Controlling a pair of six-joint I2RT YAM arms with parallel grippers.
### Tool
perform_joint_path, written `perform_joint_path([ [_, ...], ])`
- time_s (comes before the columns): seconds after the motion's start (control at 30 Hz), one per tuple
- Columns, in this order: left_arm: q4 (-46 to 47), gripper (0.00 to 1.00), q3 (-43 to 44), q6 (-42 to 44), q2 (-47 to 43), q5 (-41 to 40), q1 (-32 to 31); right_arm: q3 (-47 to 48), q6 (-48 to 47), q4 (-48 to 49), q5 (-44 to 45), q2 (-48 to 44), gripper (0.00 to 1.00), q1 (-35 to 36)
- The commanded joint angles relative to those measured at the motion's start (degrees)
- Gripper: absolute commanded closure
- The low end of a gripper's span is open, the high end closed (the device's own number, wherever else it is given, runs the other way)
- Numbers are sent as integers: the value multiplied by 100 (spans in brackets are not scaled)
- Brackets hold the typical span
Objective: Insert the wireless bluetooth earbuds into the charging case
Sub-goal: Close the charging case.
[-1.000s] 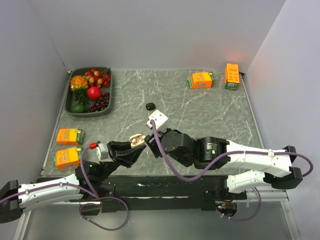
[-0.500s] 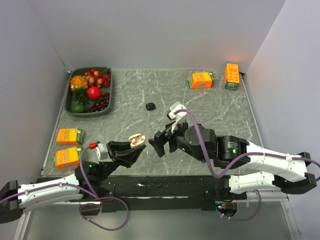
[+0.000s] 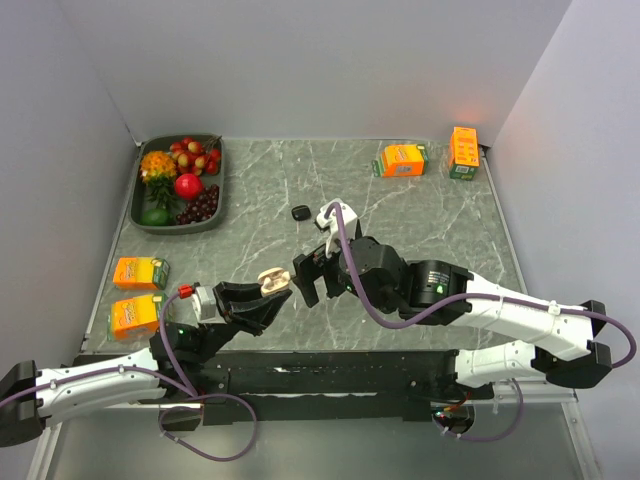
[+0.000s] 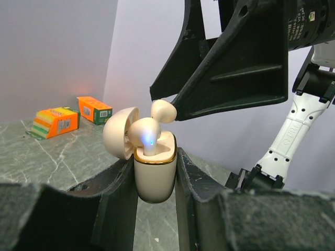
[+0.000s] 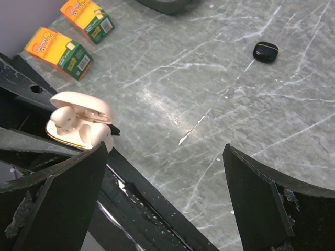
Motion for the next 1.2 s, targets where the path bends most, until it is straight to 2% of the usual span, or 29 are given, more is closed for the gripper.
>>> perform_joint_path([
  [0.0, 116, 99, 190, -9, 9, 107, -30, 323, 13, 88, -99, 21, 1, -12],
  [1.17, 133, 99, 199, -44, 71, 142, -31, 481, -75, 149, -416, 267, 1, 23],
])
